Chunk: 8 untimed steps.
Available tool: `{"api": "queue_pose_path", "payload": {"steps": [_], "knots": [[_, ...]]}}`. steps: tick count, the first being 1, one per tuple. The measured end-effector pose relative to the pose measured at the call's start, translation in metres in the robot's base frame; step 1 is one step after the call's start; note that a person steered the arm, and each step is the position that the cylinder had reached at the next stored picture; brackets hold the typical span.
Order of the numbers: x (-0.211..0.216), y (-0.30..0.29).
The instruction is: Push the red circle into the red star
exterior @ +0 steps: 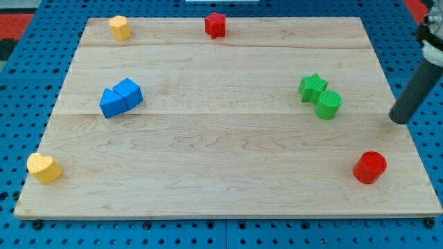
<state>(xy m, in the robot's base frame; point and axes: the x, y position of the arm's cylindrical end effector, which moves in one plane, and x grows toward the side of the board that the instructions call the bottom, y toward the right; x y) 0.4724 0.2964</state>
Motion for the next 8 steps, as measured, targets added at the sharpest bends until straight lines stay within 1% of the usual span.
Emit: {"api": "queue_pose_path", "payload": {"steps": [1,2,5,6,7,8], "knots": [[0.053,0.009],[0.083,-0.027],[0.091,-0.259],[0.092,-0.273],[0.073,-0.292],[0.045,-0.339]]}}
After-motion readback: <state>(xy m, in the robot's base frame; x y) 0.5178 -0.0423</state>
